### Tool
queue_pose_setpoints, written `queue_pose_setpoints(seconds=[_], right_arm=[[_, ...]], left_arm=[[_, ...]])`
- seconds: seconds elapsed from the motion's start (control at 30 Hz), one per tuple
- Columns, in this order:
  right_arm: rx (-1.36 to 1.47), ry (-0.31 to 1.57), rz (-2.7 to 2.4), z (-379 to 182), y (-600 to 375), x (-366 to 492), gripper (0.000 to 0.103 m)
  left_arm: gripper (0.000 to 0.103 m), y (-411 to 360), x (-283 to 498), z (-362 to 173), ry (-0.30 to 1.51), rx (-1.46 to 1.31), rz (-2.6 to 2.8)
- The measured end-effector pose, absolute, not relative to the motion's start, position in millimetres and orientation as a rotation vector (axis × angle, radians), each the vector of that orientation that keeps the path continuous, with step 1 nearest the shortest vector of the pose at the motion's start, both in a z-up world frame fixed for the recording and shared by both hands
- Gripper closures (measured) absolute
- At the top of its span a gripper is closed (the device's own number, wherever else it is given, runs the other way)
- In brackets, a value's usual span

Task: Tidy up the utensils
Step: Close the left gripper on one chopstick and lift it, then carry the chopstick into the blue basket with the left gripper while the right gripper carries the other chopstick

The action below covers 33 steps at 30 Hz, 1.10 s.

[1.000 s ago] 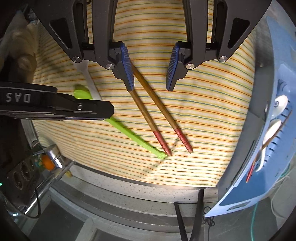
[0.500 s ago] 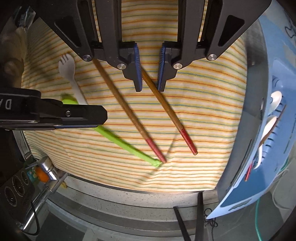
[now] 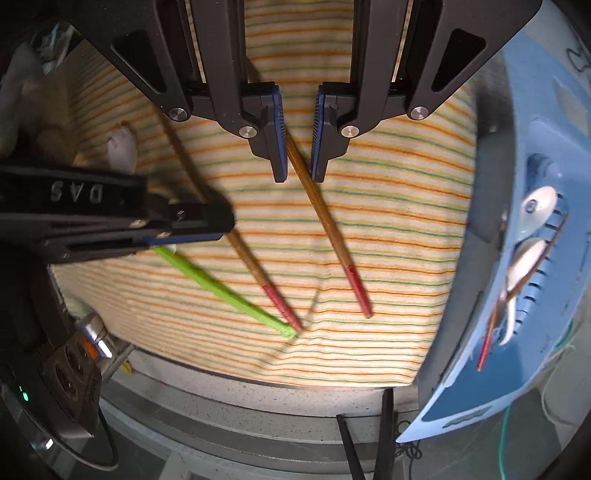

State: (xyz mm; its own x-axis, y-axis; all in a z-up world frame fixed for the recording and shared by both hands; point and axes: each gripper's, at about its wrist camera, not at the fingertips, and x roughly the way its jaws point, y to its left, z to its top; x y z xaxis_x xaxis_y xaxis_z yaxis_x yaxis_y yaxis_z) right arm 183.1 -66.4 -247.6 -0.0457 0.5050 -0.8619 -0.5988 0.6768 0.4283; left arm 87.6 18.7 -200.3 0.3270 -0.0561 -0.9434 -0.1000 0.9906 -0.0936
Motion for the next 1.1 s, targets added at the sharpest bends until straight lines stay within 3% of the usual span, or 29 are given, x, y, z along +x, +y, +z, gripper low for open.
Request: queue_pose_setpoints(seconds=[0.67, 1.1], right_arm=[[0.092, 1.368, 0.811, -250.8, -70.5, 172.6, 0.097], [0.196, 1.256, 0.840, -190.8, -58.9, 166.9, 0.097]], left_arm=[[0.098, 37.7, 82.5, -207.9, 1.207, -0.229, -0.048], [0.098, 85.5, 67.6, -143.3, 1.034, -0.307, -0.083]])
